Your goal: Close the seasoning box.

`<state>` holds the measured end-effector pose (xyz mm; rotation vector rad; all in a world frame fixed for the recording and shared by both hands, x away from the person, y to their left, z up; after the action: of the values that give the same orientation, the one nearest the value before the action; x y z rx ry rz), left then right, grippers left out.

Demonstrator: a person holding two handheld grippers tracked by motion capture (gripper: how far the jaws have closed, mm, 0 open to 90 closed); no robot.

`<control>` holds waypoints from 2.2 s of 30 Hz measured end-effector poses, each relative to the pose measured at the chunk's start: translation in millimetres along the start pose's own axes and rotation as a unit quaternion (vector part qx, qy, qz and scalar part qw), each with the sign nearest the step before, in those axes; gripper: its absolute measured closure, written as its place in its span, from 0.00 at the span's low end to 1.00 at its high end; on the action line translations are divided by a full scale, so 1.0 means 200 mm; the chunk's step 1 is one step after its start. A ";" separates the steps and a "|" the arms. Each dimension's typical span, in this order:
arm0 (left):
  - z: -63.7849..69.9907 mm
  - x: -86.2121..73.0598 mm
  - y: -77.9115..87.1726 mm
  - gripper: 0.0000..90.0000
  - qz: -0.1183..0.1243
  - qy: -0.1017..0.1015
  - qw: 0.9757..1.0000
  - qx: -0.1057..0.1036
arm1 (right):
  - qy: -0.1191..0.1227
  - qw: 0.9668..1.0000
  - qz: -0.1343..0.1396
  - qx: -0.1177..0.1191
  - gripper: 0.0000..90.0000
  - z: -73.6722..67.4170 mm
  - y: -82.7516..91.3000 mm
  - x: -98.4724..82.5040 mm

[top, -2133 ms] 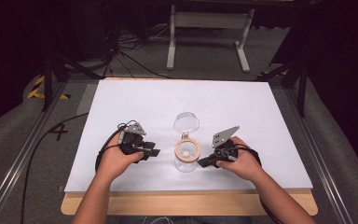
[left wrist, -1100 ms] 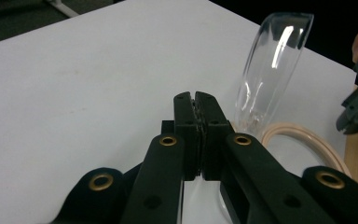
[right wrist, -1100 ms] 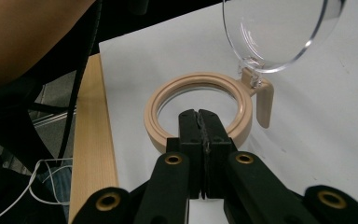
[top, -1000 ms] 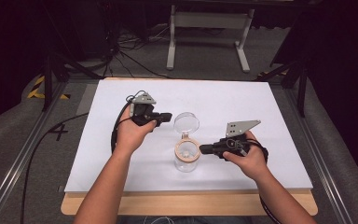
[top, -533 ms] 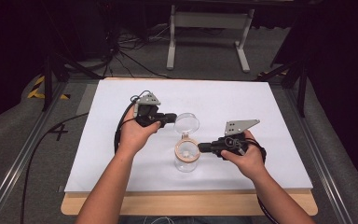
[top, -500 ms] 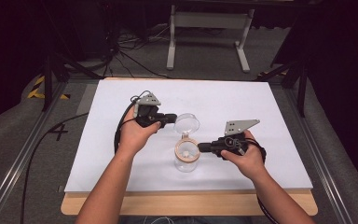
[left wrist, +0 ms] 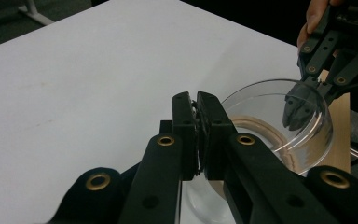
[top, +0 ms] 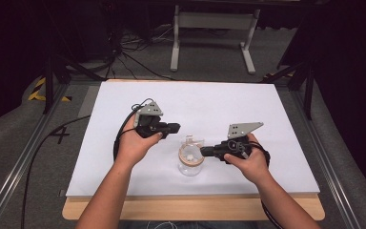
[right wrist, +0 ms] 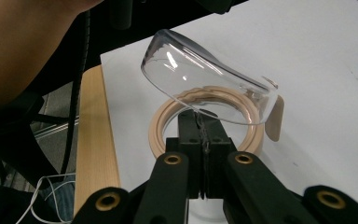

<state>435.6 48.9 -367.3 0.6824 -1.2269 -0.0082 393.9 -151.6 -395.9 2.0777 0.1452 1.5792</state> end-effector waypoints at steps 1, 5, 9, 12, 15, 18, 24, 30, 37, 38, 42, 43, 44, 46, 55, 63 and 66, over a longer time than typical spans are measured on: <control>0.00 0.00 0.00 0.96 -0.001 -0.003 1.000 0.000 | 0.001 1.000 -0.002 0.000 1.00 0.00 0.00 0.00; 0.00 -0.02 0.02 0.96 -0.003 0.002 1.000 0.003 | 0.000 1.000 -0.004 0.000 1.00 0.00 0.00 -0.01; 0.01 -0.05 0.04 0.95 -0.025 -0.006 1.000 0.008 | -0.001 1.000 -0.009 0.002 1.00 0.00 0.00 -0.01; 0.02 -0.11 0.07 0.90 -0.062 -0.010 0.998 0.011 | 0.000 1.000 -0.021 0.006 1.00 0.00 0.00 -0.02; 0.03 -0.18 0.09 0.88 -0.103 -0.013 0.995 0.012 | 0.006 0.999 -0.040 0.009 1.00 -0.01 0.00 -0.03; 0.03 -0.25 0.11 0.87 -0.138 -0.015 0.990 0.009 | 0.007 0.999 -0.044 0.010 1.00 -0.01 0.00 -0.03; 0.00 -0.35 0.15 0.84 -0.167 0.003 0.986 0.003 | 0.009 0.998 -0.068 0.013 1.00 -0.02 0.00 -0.05; -0.03 -0.41 0.18 0.80 -0.179 0.026 0.984 0.005 | 0.010 0.997 -0.080 0.015 1.00 -0.03 0.00 -0.06; -0.04 -0.47 0.16 0.79 -0.198 0.044 0.979 -0.006 | 0.013 0.995 -0.097 0.016 1.00 -0.03 0.00 -0.07; -0.04 -0.48 0.16 0.79 -0.203 0.045 0.978 -0.009 | 0.011 0.995 -0.101 0.018 1.00 -0.03 0.00 -0.07; -0.05 -0.50 0.16 0.78 -0.207 0.049 0.977 -0.008 | 0.012 0.993 -0.113 0.021 1.00 -0.04 0.00 -0.08; -0.05 -0.50 0.16 0.77 -0.210 0.049 0.976 -0.007 | 0.012 0.993 -0.117 0.021 1.00 -0.04 0.00 -0.08; -0.05 -0.50 0.17 0.77 -0.214 0.049 0.976 -0.008 | 0.012 0.992 -0.120 0.022 1.00 -0.04 0.00 -0.08; -0.06 -0.50 0.17 0.77 -0.212 0.047 0.976 -0.006 | 0.012 0.992 -0.125 0.022 1.00 -0.04 0.00 -0.09; -0.07 -0.48 0.18 0.77 -0.191 0.049 0.980 0.004 | 0.014 0.993 -0.119 0.020 1.00 -0.04 0.03 -0.07; -0.15 -0.41 0.26 0.75 -0.079 0.076 0.991 0.070 | 0.018 0.998 -0.054 -0.009 1.00 0.00 0.18 0.02; -0.18 -0.42 0.30 0.73 -0.065 0.091 0.990 0.089 | 0.012 0.999 -0.031 -0.026 1.00 0.03 0.24 0.05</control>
<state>415.8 144.3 -415.5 0.8985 -1.0141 0.0556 392.0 -192.1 -366.5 1.9951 0.1739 1.5548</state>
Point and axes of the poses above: each handheld gripper's, and its own axes: y roughly backward along the jaws, x roughly out of its top, z roughly to its right, the point moved 6 cm from there along -y, roughly forward along the jaws, and after that the axes turned 1 degree about z, right-handed, at the moved point
